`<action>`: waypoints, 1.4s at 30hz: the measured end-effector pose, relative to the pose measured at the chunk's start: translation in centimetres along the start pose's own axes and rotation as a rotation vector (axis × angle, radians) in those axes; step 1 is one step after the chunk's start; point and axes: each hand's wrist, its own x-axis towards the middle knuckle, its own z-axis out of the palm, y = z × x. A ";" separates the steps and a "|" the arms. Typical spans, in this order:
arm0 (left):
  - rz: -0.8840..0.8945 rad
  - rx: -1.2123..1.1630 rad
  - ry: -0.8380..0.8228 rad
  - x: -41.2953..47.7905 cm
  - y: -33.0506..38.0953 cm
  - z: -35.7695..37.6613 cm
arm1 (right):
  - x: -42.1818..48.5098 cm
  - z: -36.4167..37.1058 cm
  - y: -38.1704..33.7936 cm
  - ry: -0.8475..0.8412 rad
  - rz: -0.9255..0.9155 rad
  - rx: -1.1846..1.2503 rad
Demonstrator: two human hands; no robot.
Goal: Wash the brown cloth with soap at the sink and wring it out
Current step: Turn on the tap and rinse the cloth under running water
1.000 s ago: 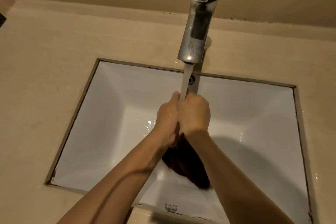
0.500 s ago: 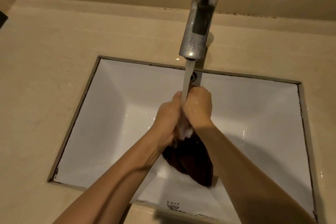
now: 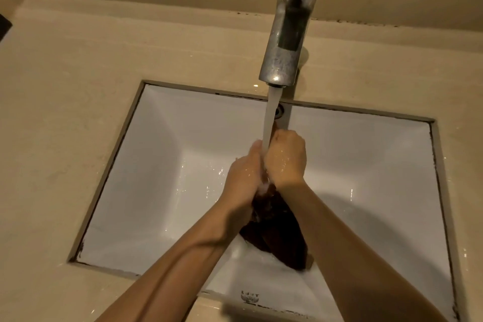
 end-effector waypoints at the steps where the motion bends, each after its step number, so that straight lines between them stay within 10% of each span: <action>1: 0.012 -0.013 0.006 0.0 -0.4 -0.2 | 0.7 0.3 0.5 -0.010 -0.006 0.018; 8: -0.096 -0.375 -0.098 1.4 0.0 -0.4 | -0.8 0.3 2.2 -0.113 -0.029 0.243; 16: -0.034 0.054 -0.019 1.4 -1.6 0.8 | 0.1 1.8 2.0 -0.020 -0.024 -0.158; 24: -0.075 -0.260 -0.094 2.3 -1.6 -0.1 | -2.3 3.6 3.4 0.000 -0.217 -0.098; 35: -0.035 -0.323 -0.158 0.9 -2.2 -0.5 | -1.8 1.2 4.2 -0.231 0.247 0.562; 42: 0.008 -0.191 -0.023 0.8 -2.9 1.0 | -3.4 1.9 3.2 -0.020 0.094 0.418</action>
